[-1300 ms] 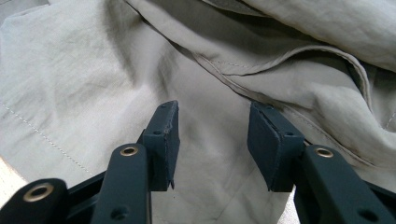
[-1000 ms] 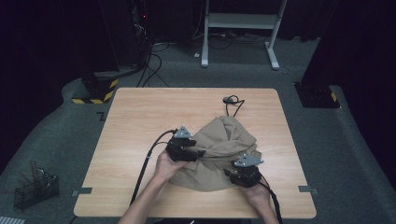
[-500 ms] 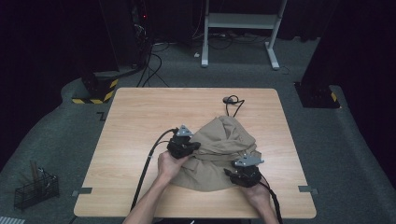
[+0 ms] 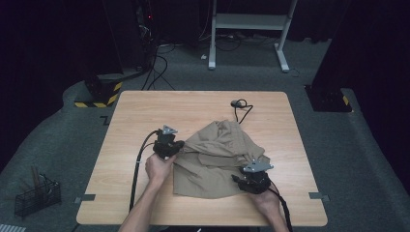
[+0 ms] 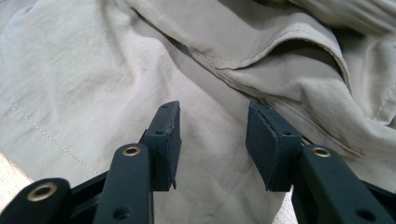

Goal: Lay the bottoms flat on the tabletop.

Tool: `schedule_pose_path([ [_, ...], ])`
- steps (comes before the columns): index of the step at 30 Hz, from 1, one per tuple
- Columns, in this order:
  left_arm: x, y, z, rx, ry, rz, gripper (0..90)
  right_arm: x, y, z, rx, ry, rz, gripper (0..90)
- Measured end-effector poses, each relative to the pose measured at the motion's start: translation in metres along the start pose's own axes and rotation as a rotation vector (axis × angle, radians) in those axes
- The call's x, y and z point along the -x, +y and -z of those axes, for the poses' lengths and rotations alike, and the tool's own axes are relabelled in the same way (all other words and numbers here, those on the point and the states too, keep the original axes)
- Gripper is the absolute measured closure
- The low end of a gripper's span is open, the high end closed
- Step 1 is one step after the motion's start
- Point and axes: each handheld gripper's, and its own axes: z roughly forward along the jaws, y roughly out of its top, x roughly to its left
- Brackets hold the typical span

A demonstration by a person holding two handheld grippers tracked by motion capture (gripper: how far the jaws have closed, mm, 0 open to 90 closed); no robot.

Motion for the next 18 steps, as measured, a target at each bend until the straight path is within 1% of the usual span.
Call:
schedule_pose_path([
  [1,-0.002,-0.001,-0.001,-0.010,0.006,-0.002,89.3,0.000,0.000,0.000,0.000,-0.001,0.001,54.9],
  [2,-0.005,-0.003,-0.003,-0.013,0.000,-0.002,89.2,0.000,0.000,0.000,0.000,-0.001,0.002,54.9],
  [5,-0.004,-0.006,-0.001,0.005,-0.027,-0.005,87.5,0.001,0.000,0.000,-0.001,0.004,-0.004,55.1],
  [6,-0.003,-0.006,0.000,0.008,-0.039,-0.008,84.8,0.001,0.000,0.000,-0.003,0.003,-0.006,55.4],
  [7,-0.002,-0.007,0.001,0.018,-0.057,-0.016,79.5,0.000,0.000,0.000,-0.002,0.000,-0.005,56.3],
  [8,0.001,-0.007,0.003,0.025,-0.071,-0.028,72.5,0.000,0.000,0.000,0.000,-0.006,-0.004,56.9],
  [10,0.008,-0.005,0.010,0.052,-0.086,-0.081,56.0,-0.001,0.000,0.000,-0.002,-0.014,-0.001,57.3],
  [11,0.015,-0.004,0.014,0.078,-0.100,-0.110,50.8,-0.001,0.000,0.000,-0.002,-0.013,-0.001,57.2],
  [12,0.018,-0.003,0.016,0.089,-0.110,-0.124,46.1,0.000,0.000,0.000,0.000,-0.010,-0.003,57.2],
  [14,0.027,0.000,0.020,0.108,-0.147,-0.157,40.5,0.000,0.000,0.000,0.001,-0.010,-0.005,57.3],
  [16,0.036,0.003,0.019,0.099,-0.203,-0.182,37.4,0.000,0.000,0.000,0.000,-0.009,-0.006,57.2],
  [17,0.039,0.003,0.018,0.097,-0.215,-0.192,35.5,0.000,0.000,0.000,-0.001,-0.008,-0.006,57.2],
  [18,0.045,0.003,0.016,0.092,-0.227,-0.214,34.8,0.000,0.000,0.000,0.001,-0.009,-0.006,57.2],
])
